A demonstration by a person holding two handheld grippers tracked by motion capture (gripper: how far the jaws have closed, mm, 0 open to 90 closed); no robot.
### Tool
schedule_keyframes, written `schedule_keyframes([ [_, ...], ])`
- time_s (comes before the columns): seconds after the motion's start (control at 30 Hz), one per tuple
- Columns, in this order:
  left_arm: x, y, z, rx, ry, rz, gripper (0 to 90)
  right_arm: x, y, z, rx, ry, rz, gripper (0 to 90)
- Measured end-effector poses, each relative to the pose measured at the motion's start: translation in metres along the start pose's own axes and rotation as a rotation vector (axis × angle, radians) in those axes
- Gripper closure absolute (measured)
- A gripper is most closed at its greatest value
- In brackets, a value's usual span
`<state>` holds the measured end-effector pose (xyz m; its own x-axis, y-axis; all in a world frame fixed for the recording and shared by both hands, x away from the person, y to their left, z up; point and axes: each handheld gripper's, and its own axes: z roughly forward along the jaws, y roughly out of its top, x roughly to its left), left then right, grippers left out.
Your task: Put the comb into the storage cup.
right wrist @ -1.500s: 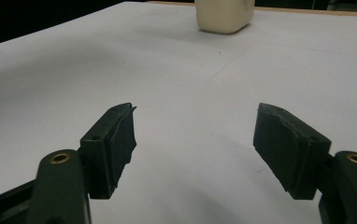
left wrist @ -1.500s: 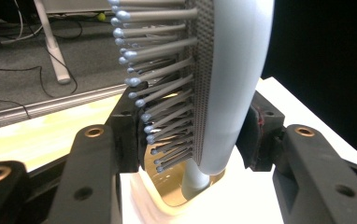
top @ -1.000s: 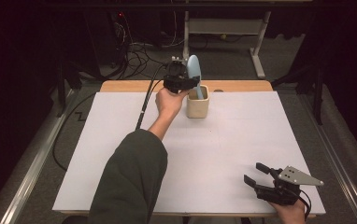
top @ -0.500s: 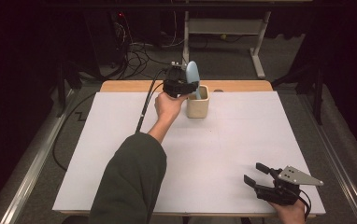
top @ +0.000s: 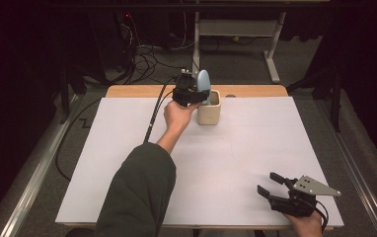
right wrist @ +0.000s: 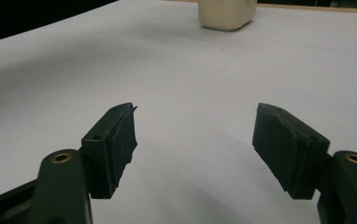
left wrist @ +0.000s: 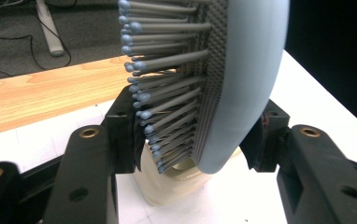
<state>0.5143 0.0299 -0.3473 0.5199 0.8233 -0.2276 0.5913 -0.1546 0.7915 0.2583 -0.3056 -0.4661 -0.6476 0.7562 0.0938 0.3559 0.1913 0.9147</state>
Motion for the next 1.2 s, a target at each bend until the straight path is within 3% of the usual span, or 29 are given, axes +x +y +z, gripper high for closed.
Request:
schedule_keyframes([
  [0.47, 0.001, 0.000, -0.008, -0.001, 0.007, 0.017, 42.6, 0.000, 0.000, 0.000, 0.005, 0.001, -0.001, 30.6],
  [0.8, 0.001, -0.002, -0.011, 0.007, 0.029, 0.051, 35.6, 0.000, 0.000, 0.001, 0.007, 0.001, 0.000, 30.6],
  [1.2, 0.007, -0.007, -0.020, -0.006, 0.020, 0.038, 34.7, 0.000, 0.000, 0.000, 0.008, 0.004, -0.001, 30.6],
])
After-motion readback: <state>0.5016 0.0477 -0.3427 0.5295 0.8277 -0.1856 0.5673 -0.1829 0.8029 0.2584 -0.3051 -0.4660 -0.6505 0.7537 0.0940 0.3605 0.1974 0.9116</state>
